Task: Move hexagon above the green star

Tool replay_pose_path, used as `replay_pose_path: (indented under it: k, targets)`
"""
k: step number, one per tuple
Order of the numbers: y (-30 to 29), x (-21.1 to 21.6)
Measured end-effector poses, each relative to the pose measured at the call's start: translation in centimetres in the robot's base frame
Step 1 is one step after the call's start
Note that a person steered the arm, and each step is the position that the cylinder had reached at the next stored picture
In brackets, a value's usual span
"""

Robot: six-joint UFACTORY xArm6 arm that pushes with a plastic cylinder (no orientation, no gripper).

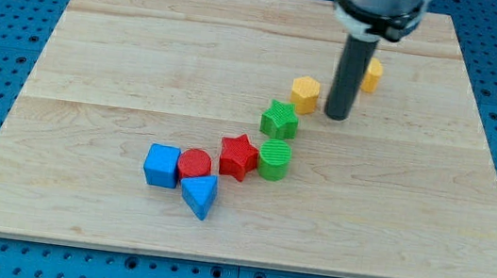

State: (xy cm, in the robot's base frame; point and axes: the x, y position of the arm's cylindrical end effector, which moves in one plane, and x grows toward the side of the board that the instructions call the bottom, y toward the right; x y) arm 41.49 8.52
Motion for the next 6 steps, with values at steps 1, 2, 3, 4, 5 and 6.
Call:
replay_pose_path:
  k: [1,2,3,4,5,6]
  targets:
    - [-4.9,-1.1]
    - [-7.2,-5.7]
    - [-6.3,-3.5]
    - [0.5,5.9]
    - [2.3,12.9]
    - [-3.3,9.6]
